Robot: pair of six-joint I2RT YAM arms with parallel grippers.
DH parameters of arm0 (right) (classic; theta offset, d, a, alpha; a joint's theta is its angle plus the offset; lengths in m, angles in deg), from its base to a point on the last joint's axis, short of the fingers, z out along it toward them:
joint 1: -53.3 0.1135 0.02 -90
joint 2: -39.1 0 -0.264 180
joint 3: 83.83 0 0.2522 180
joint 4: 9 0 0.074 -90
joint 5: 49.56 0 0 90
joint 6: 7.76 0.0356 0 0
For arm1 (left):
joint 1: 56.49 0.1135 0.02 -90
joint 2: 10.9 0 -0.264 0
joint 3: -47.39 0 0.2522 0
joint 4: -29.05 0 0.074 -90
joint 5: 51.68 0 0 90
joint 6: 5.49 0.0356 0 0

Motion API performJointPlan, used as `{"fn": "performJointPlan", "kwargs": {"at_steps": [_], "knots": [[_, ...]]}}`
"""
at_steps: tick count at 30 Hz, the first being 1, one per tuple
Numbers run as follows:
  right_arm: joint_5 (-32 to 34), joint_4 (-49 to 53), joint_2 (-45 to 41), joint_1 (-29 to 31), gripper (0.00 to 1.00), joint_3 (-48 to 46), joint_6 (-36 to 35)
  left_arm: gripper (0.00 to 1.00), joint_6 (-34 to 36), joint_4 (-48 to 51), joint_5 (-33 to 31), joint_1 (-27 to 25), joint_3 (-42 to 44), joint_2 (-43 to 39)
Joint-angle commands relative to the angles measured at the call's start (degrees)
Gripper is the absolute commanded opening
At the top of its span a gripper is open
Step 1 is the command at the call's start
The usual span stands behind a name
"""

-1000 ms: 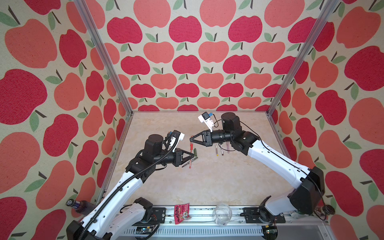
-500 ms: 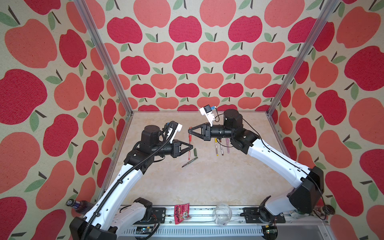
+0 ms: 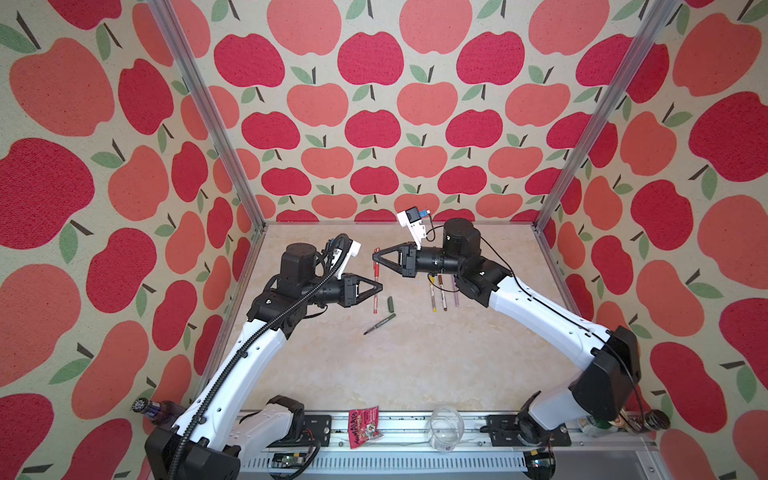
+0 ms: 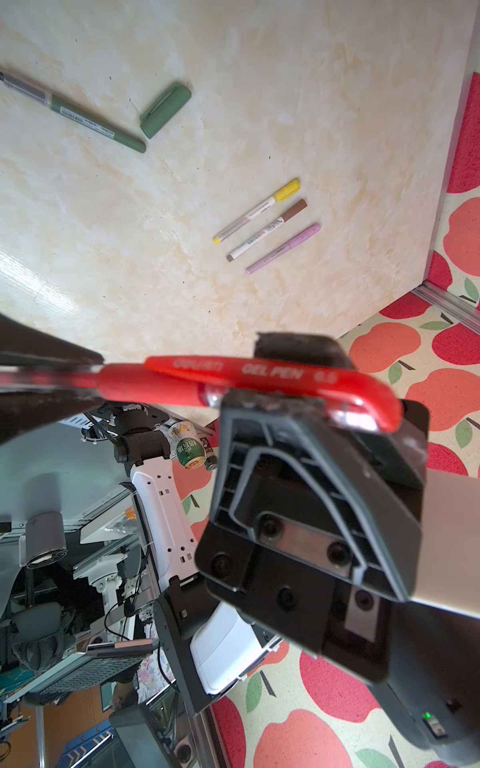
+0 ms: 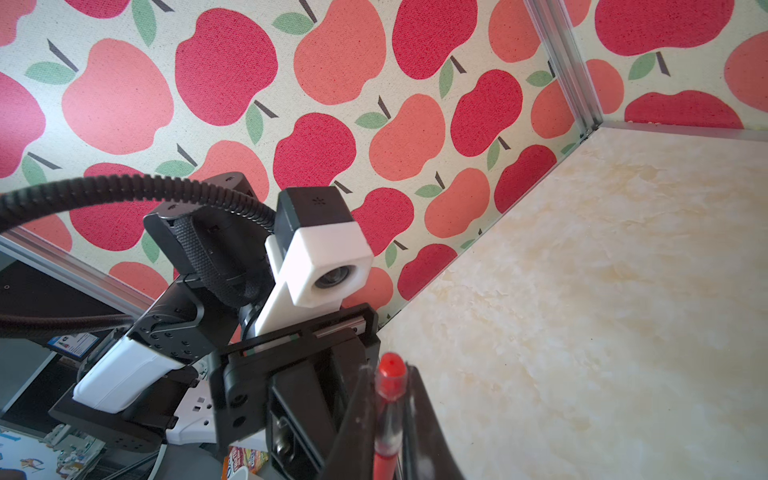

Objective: Insert the pens into the pen caps
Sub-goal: 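Grasp the red cap again with the right gripper and press it down, then open the right gripper and pull it back from the capped red pen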

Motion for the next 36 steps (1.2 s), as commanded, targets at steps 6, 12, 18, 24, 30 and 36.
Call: {"fn": "performJointPlan", "kwargs": {"at_steps": [6, 12, 18, 24, 30, 36], "knots": [[-10.6, 15.4, 3.5, 6.8, 0.00, -9.0, 0.1, 0.07, -2.3, -26.2, -3.2, 5.4, -9.4, 0.8], [-10.3, 11.3, 3.1, 8.1, 0.00, -12.7, 2.8, 0.07, -2.5, -26.9, -3.1, 6.2, -10.4, 0.8], [-10.2, 9.5, 3.0, 9.2, 0.00, -14.3, 4.0, 0.07, -2.9, -27.4, -2.8, 6.3, -11.1, 2.6], [-9.8, 12.0, 2.4, 8.6, 0.00, -12.3, 2.5, 0.07, -3.0, -27.1, -2.4, 6.3, -9.8, 1.8], [-9.4, 13.4, 1.9, 5.4, 0.05, -7.6, 1.4, 0.08, -4.0, -26.7, -1.6, 6.3, -4.3, -0.9], [-7.5, 10.8, 2.2, 1.5, 0.17, -0.7, 2.2, 0.08, -5.7, -25.8, -1.8, 5.3, 5.2, -4.6]]}}
